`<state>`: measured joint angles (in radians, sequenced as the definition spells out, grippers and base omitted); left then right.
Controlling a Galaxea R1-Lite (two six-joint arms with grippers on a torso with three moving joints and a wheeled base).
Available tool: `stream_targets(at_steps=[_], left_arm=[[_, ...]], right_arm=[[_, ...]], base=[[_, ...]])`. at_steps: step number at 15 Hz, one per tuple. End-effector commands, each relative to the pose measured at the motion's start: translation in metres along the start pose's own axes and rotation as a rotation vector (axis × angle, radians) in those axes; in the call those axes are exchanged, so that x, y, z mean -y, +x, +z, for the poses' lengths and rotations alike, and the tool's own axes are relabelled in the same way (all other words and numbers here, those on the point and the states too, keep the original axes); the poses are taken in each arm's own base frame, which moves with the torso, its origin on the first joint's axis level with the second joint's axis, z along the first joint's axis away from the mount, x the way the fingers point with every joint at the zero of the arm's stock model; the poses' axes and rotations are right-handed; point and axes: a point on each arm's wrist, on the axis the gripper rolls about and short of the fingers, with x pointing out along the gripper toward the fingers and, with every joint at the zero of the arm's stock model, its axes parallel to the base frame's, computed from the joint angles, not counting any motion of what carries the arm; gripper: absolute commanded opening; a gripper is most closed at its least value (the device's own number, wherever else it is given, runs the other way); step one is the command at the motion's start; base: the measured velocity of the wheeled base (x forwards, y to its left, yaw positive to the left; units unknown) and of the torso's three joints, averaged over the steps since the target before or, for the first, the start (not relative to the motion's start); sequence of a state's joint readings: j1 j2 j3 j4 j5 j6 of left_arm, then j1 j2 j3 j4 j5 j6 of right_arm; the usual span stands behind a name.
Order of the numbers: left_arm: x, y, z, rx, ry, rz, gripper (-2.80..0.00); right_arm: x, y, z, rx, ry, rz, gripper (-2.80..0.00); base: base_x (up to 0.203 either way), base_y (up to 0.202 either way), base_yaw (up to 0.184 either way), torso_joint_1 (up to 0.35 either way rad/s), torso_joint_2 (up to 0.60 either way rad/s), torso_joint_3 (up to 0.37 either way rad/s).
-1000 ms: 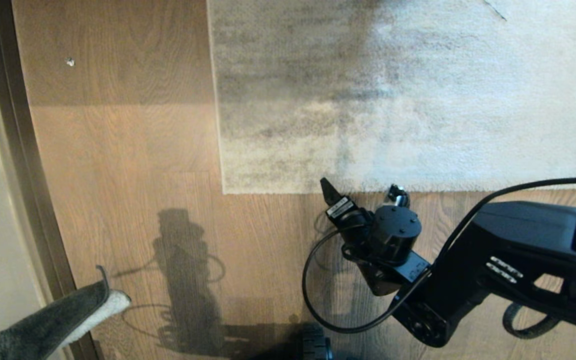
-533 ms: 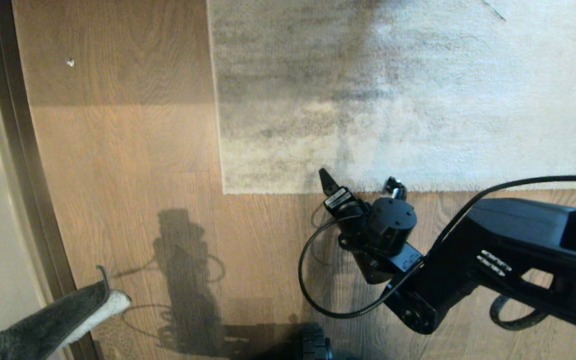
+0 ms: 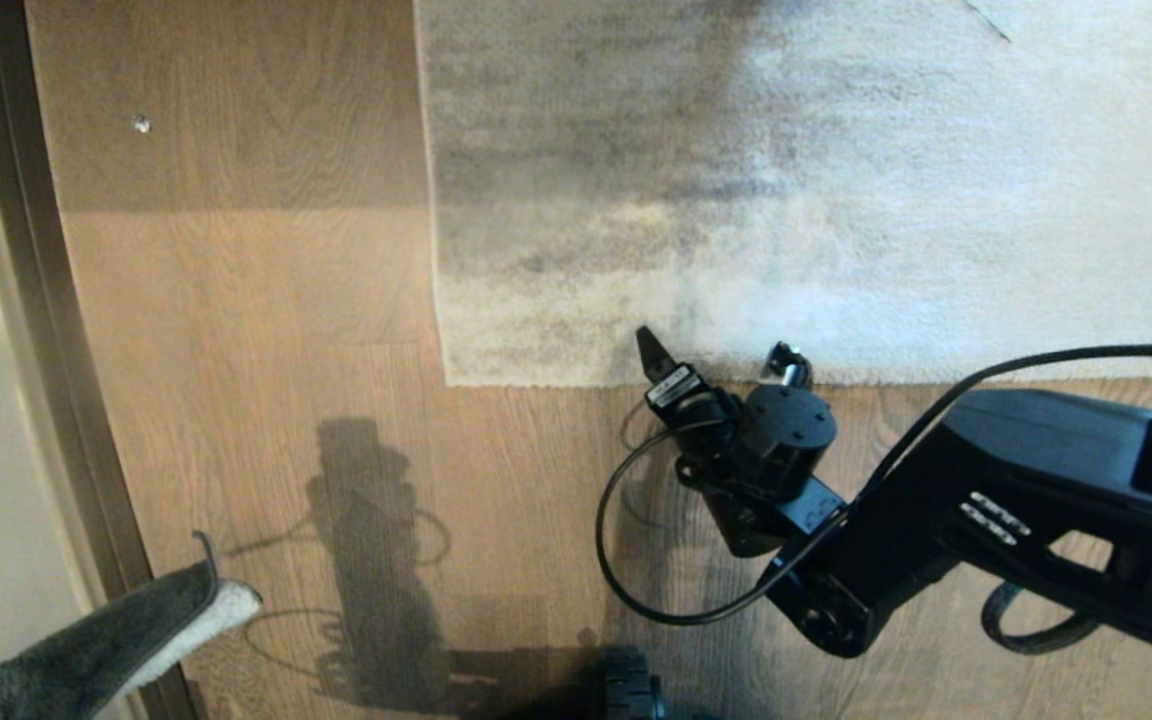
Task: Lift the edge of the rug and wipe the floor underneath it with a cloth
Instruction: Lift up the carpet
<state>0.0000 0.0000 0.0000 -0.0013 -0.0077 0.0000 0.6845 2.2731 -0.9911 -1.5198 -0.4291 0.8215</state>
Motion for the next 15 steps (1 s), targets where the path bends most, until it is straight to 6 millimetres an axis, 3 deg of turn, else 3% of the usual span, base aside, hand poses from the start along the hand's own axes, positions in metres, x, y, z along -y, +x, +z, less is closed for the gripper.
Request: stream_targets(at_steps=[1,9,15], left_arm=[[0.0,0.0,0.0,0.0,0.0,0.0,-2.8],[0.0,0.0,0.0,0.0,0.0,0.0,-2.8],[0.0,0.0,0.0,0.0,0.0,0.0,-2.8]], right_arm=[[-0.011,-0.001,0.009,0.044,0.033,0.046,0.0],[-0.04,-0.007,0.037,0.089,0.039,0.111,0.0],[-0.051,-0.01,0.045,0.085,0.025,0.159,0.0]], base=[[0.0,0.0,0.0,0.0,0.0,0.0],[0.0,0.0,0.0,0.0,0.0,0.0],[0.0,0.0,0.0,0.0,0.0,0.0]])
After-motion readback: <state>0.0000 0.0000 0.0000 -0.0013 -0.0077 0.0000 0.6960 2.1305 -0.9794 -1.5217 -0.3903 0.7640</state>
